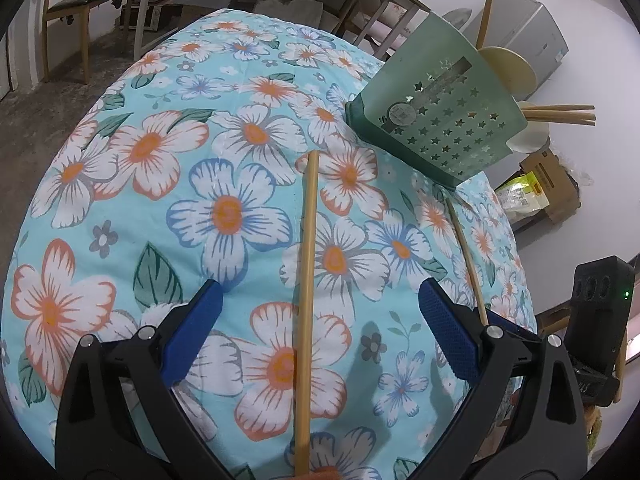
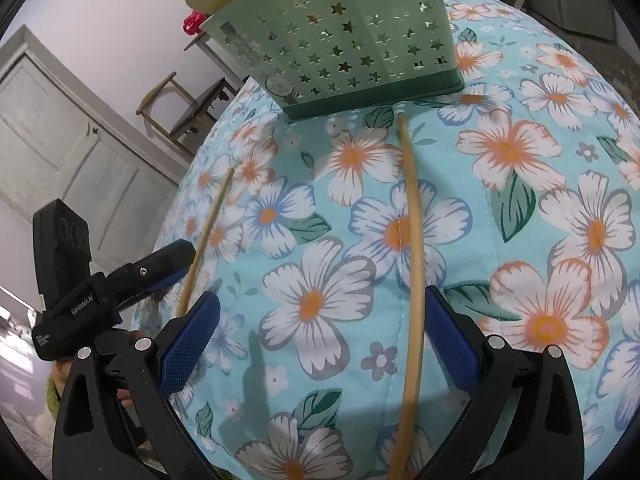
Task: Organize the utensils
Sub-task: 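Close both grippers on chopsticks and lift the left one toward the caddy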
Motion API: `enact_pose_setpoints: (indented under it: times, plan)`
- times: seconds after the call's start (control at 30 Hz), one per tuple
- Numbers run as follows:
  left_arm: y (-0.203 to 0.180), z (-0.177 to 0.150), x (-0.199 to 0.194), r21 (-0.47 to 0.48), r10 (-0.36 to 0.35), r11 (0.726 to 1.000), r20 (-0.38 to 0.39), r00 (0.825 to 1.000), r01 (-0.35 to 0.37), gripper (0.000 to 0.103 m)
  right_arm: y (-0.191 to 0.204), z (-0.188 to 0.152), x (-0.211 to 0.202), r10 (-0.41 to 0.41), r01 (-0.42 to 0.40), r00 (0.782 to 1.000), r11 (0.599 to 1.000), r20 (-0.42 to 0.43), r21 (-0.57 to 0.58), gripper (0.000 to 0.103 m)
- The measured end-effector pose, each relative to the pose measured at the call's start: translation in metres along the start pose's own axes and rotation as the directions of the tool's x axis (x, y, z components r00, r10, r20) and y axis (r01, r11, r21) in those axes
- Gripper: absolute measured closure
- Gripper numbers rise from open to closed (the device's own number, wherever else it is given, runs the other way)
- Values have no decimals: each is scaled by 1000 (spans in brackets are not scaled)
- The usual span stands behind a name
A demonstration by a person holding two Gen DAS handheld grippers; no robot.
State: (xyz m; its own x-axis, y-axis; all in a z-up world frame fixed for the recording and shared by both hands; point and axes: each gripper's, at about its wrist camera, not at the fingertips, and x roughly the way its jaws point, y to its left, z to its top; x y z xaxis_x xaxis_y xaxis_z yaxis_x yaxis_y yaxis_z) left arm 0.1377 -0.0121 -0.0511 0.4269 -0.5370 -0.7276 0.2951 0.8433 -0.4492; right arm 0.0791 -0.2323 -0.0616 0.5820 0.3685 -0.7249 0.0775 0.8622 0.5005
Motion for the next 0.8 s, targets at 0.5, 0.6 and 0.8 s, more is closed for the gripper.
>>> enact_pose_setpoints:
  times: [0.5, 0.6, 0.8]
  plan:
    - [-19, 10, -17, 150, 53, 986, 82, 995, -65, 24, 3, 8, -12, -35, 37, 999, 999, 34, -34, 16]
    - [-26, 20, -21, 193, 54, 978, 100, 993, -73, 35, 5, 11, -22, -64, 68, 995, 996, 82, -56, 29]
    - [-42, 38, -4, 294, 114, 948, 60, 992, -127, 57, -5, 19, -26, -92, 95, 992, 995, 89, -25, 54]
